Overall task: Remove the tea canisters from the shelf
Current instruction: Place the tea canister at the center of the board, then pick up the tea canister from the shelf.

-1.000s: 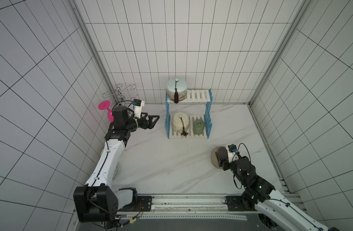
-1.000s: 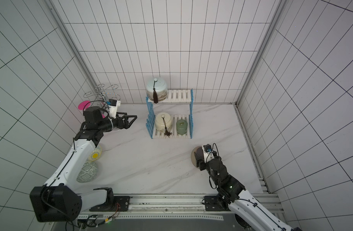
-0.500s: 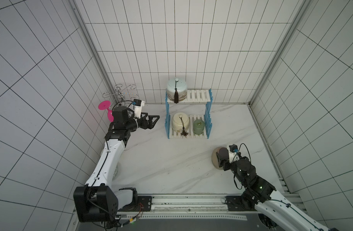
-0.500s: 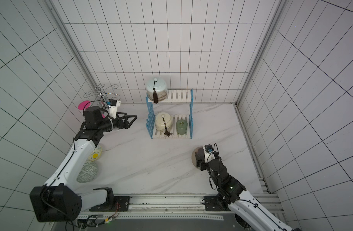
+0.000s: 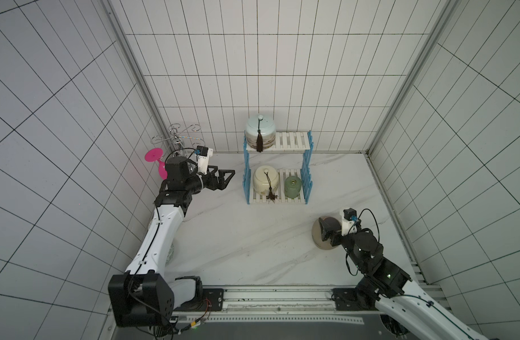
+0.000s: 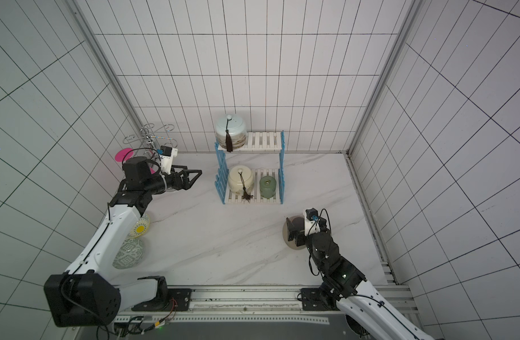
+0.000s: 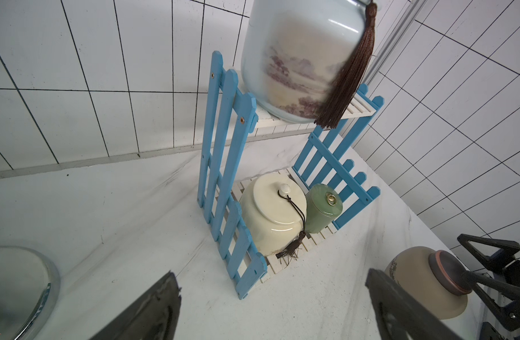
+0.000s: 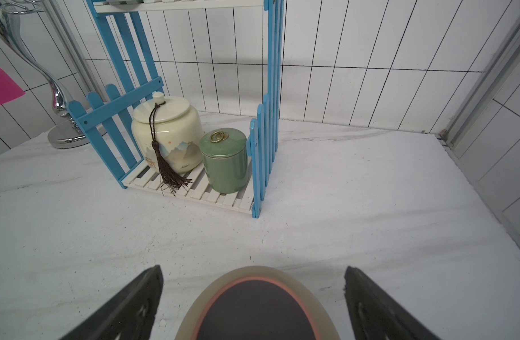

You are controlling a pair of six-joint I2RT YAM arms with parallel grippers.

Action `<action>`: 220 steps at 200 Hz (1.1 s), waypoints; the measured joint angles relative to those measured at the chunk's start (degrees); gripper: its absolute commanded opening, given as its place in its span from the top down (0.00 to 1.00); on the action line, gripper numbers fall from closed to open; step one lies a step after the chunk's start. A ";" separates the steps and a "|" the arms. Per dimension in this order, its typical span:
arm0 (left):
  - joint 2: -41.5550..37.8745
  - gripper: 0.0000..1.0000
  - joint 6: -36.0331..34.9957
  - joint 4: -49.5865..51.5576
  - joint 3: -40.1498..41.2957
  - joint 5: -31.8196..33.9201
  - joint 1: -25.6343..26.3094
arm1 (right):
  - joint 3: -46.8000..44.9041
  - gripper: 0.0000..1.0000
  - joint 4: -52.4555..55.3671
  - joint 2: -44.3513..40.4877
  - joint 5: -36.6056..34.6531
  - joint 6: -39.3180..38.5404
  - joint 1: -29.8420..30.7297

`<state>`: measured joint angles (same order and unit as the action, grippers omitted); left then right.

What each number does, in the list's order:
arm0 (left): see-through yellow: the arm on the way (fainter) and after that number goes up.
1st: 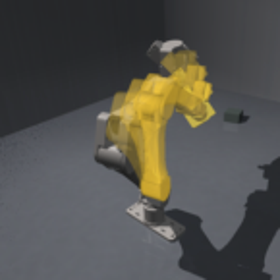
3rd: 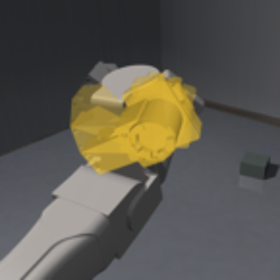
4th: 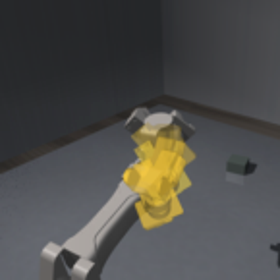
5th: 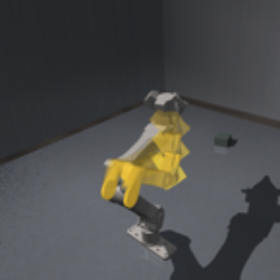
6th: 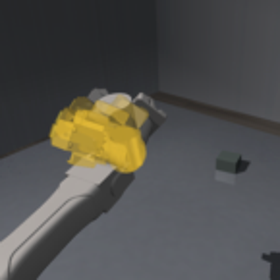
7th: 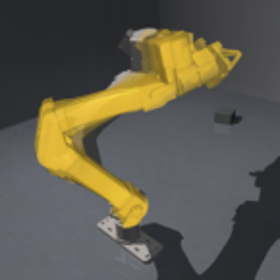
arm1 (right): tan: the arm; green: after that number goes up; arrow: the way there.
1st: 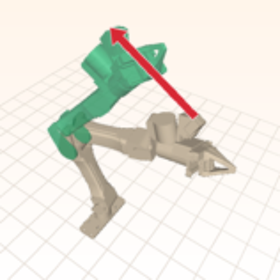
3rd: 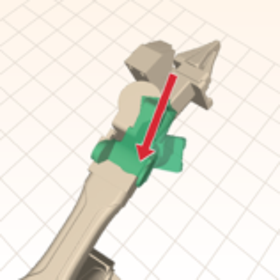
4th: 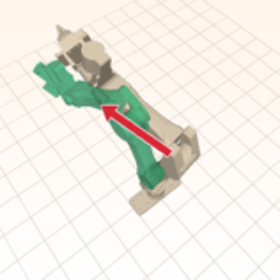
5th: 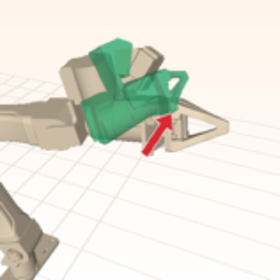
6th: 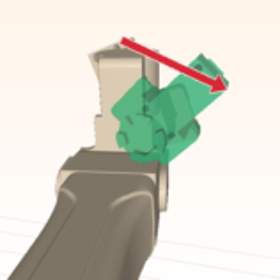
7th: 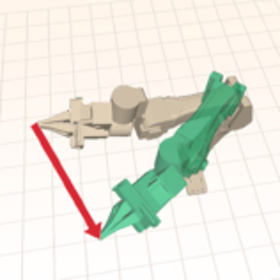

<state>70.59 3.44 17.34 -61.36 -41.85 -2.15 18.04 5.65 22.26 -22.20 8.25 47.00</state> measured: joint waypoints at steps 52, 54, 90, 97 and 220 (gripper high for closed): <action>0.00 0.01 -0.09 0.02 0.00 -0.13 -0.15 | 7.13 0.01 2.58 4.26 -0.26 -1.05 0.00; 0.00 0.01 -0.09 0.02 0.00 -0.15 -0.15 | 7.45 0.01 2.75 4.44 -0.28 -1.20 0.00; 0.00 0.01 -0.44 0.04 0.00 -0.22 -0.33 | 11.54 0.01 5.75 7.06 0.31 -3.65 -1.44; 0.00 0.01 -0.46 0.02 0.00 -0.22 -0.39 | 12.31 0.01 6.58 7.69 0.83 -4.00 -2.60; 0.09 0.01 -0.50 2.69 -2.58 -0.20 -0.50 | 20.96 0.01 18.08 14.27 22.10 -4.87 -30.93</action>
<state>70.67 2.94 20.03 -63.94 -42.04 -2.66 39.00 23.73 36.53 -0.10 3.38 16.08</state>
